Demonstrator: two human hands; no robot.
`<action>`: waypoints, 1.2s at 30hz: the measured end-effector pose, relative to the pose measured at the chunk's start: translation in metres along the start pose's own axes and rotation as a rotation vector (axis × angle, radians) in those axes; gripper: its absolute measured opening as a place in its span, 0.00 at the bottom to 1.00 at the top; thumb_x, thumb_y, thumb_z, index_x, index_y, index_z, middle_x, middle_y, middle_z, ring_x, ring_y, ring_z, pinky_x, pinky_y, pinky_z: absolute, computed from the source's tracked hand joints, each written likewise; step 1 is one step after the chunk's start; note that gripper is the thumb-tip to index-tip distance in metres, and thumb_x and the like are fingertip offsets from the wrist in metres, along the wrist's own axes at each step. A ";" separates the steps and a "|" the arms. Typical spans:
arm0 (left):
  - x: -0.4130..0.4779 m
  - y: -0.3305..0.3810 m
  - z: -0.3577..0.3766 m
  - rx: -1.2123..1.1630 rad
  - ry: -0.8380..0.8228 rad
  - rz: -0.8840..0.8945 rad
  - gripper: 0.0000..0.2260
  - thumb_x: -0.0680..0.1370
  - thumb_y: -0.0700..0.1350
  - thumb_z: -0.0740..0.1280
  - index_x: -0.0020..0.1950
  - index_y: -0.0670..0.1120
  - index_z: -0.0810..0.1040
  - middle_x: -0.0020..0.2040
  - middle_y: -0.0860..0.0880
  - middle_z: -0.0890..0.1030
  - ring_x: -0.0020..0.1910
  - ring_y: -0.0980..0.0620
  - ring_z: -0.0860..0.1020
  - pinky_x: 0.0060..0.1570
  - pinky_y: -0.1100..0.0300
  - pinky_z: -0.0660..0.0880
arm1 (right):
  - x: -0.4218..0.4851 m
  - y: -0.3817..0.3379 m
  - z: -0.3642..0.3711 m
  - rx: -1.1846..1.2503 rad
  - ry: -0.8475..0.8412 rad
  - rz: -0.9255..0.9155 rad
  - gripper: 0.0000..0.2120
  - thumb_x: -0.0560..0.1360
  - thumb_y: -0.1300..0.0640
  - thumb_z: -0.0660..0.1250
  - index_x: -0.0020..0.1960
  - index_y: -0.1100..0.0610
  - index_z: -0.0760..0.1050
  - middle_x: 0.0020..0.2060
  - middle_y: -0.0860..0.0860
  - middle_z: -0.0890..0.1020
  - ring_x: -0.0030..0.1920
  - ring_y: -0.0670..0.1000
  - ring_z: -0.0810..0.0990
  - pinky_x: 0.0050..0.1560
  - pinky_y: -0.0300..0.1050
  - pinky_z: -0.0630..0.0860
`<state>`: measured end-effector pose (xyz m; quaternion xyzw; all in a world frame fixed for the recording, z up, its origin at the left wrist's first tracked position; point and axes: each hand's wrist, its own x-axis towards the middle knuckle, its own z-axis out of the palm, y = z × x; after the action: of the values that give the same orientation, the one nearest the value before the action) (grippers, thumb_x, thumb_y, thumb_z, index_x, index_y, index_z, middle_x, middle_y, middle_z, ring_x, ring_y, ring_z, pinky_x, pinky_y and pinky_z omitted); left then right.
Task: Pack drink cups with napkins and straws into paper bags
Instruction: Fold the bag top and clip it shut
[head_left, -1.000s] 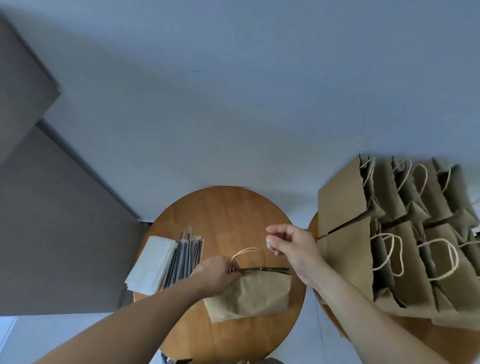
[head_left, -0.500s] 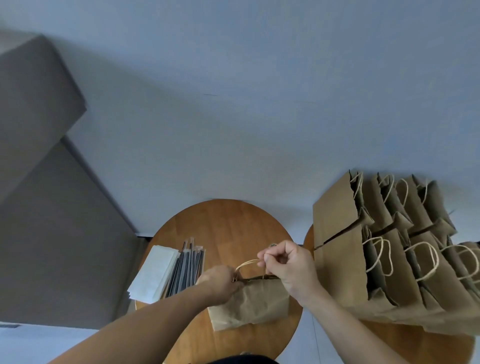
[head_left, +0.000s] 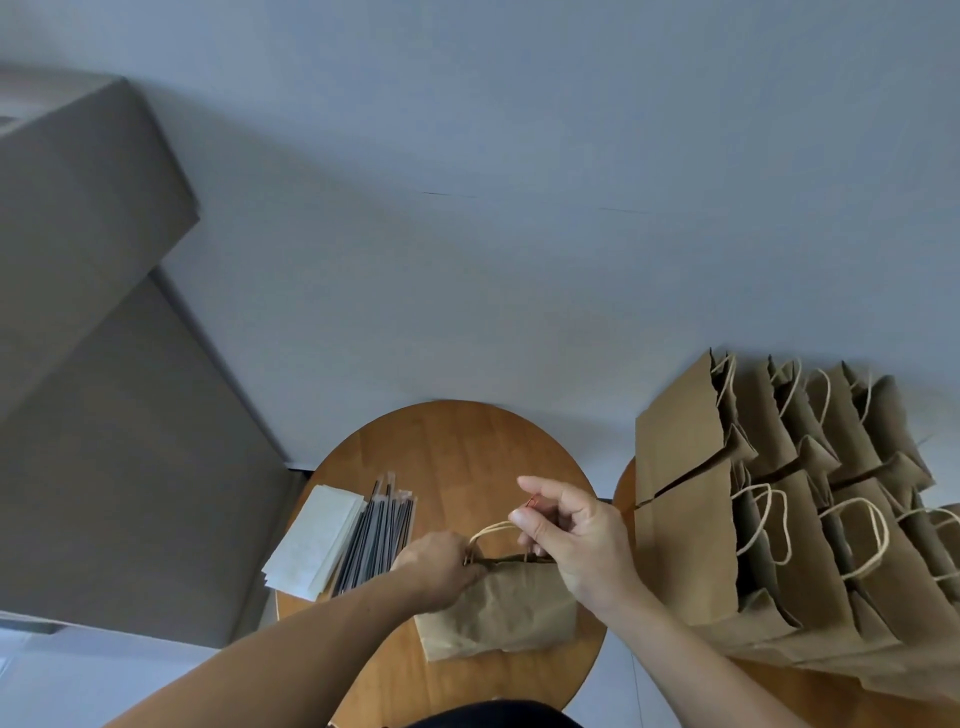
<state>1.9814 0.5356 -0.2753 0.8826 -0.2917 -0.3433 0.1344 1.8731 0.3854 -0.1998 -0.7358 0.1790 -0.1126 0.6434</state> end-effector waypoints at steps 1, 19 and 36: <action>0.000 0.000 0.000 0.000 0.004 -0.003 0.10 0.79 0.54 0.64 0.55 0.55 0.82 0.47 0.51 0.83 0.47 0.51 0.81 0.47 0.55 0.78 | 0.000 0.000 -0.001 -0.009 -0.003 0.000 0.14 0.74 0.59 0.74 0.58 0.50 0.79 0.37 0.52 0.85 0.37 0.51 0.84 0.41 0.39 0.80; 0.006 0.002 0.008 0.030 0.124 0.048 0.10 0.81 0.55 0.61 0.59 0.54 0.75 0.50 0.49 0.82 0.50 0.47 0.80 0.47 0.54 0.76 | 0.008 0.045 -0.005 -0.792 -0.258 -0.180 0.05 0.77 0.55 0.69 0.50 0.56 0.82 0.48 0.48 0.83 0.49 0.47 0.80 0.52 0.46 0.77; 0.008 0.011 0.030 0.212 0.259 0.149 0.12 0.77 0.55 0.63 0.58 0.54 0.77 0.48 0.49 0.83 0.47 0.44 0.81 0.42 0.54 0.75 | 0.039 0.047 -0.006 -0.933 -0.385 -0.062 0.06 0.77 0.54 0.69 0.51 0.52 0.84 0.48 0.46 0.85 0.49 0.46 0.80 0.45 0.33 0.69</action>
<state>1.9607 0.5207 -0.2962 0.9046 -0.3710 -0.1834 0.1021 1.9003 0.3587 -0.2477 -0.9573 0.0663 0.0981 0.2638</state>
